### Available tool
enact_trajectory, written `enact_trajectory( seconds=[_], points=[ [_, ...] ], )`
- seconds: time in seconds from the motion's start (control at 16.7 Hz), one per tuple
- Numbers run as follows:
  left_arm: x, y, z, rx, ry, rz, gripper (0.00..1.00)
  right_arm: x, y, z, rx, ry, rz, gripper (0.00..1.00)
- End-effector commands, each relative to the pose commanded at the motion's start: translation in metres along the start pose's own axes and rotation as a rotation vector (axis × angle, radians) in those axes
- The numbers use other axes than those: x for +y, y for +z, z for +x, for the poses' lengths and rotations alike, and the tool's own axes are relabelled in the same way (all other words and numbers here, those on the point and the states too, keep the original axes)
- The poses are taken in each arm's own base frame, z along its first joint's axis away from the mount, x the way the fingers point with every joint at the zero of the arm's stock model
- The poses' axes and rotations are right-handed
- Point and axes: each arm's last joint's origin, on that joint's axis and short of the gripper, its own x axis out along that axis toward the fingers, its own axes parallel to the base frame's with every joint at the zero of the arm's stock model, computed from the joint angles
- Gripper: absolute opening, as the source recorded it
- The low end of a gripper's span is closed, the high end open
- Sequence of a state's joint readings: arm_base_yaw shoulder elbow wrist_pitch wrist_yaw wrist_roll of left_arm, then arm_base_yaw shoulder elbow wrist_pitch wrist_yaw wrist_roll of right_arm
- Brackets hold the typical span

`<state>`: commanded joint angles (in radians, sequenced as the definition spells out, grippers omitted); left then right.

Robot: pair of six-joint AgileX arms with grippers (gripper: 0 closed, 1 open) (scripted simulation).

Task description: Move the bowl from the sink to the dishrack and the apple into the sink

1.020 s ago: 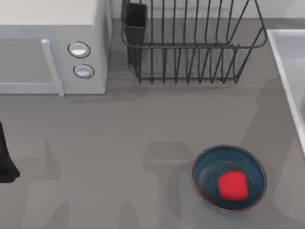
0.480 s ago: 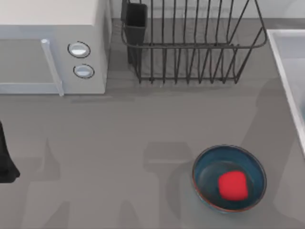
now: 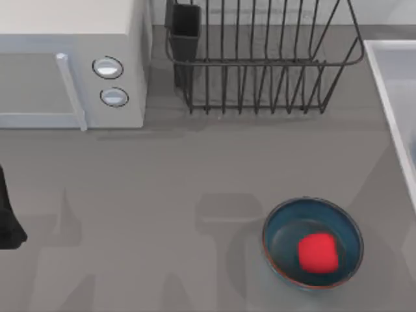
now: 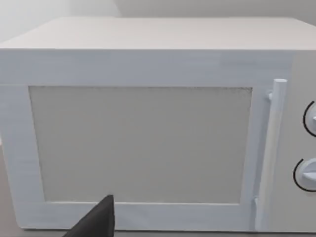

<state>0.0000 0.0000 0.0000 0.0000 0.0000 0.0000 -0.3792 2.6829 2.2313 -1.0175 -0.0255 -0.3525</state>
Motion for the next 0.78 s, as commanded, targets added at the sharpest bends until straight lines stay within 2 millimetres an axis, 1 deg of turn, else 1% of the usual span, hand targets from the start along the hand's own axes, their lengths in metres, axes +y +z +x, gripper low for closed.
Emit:
enact_trajectory(
  seconds=[0.12,0.36,0.78],
  points=[
    [0.0000,0.0000,0.0000,0.000,0.000,0.000,1.00,0.0005,-0.0021,0.0156,0.006,0.002,0.000,1.00],
    [0.0000,0.0000,0.0000,0.000,0.000,0.000,1.00,0.0006,-0.0023,0.0168,0.007,0.003,0.000,1.00],
    [0.0000,0.0000,0.0000,0.000,0.000,0.000,1.00,0.0006,-0.0023,0.0168,0.007,0.003,0.000,0.47]
  ],
)
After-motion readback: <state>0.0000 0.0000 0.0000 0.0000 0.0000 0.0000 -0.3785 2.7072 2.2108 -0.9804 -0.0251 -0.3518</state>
